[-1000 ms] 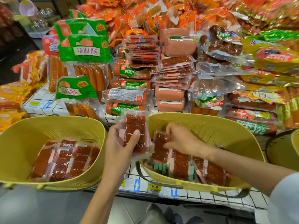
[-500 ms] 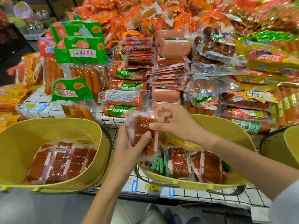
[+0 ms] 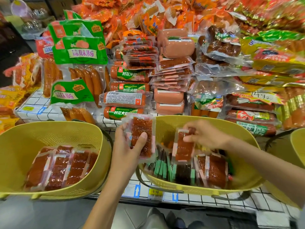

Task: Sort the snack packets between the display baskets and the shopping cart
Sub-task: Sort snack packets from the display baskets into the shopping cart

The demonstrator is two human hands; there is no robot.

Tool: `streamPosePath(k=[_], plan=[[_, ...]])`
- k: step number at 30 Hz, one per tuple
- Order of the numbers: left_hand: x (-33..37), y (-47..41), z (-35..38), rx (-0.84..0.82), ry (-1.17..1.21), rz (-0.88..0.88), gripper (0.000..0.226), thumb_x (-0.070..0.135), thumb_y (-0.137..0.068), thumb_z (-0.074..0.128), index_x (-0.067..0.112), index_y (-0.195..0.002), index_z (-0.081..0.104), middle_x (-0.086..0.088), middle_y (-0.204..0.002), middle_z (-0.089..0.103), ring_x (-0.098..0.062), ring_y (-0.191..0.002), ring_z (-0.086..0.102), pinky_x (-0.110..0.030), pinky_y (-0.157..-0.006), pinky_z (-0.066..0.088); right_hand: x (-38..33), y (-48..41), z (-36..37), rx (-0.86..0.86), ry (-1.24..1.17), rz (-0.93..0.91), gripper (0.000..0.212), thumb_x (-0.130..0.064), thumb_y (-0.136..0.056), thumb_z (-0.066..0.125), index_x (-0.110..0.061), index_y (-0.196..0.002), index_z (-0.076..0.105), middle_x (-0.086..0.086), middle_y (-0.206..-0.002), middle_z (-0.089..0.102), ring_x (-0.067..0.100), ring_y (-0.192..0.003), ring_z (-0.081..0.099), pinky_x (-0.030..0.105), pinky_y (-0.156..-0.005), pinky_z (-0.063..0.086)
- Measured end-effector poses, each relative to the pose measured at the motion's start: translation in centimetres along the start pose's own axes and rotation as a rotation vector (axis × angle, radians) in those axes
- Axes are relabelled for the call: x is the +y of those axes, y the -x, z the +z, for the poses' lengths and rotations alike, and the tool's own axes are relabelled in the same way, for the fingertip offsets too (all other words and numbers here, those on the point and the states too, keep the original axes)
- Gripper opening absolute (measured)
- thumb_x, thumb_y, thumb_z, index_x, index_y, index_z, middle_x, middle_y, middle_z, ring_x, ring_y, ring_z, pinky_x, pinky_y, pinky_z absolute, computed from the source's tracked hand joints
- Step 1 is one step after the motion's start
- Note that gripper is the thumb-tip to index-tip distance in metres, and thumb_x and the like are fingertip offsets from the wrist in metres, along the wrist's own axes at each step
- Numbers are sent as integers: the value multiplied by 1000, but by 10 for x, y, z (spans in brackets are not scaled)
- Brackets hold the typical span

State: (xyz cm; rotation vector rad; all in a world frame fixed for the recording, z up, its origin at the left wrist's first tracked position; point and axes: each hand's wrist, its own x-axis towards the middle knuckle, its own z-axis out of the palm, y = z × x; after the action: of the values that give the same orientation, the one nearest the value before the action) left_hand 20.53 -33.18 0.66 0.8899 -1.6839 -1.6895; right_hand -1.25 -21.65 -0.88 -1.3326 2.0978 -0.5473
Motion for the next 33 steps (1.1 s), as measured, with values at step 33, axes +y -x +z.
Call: streamPosePath(k=[33], plan=[[4, -8, 64, -373, -32, -138, 35, 33, -93, 51, 18, -125, 46, 2, -120, 63, -5, -105, 65, -19, -80, 56, -21, 43, -58, -62, -324, -121, 21, -16, -78, 73, -26, -91, 61, -13, -96, 67, 3, -92, 64, 20, -78, 55]])
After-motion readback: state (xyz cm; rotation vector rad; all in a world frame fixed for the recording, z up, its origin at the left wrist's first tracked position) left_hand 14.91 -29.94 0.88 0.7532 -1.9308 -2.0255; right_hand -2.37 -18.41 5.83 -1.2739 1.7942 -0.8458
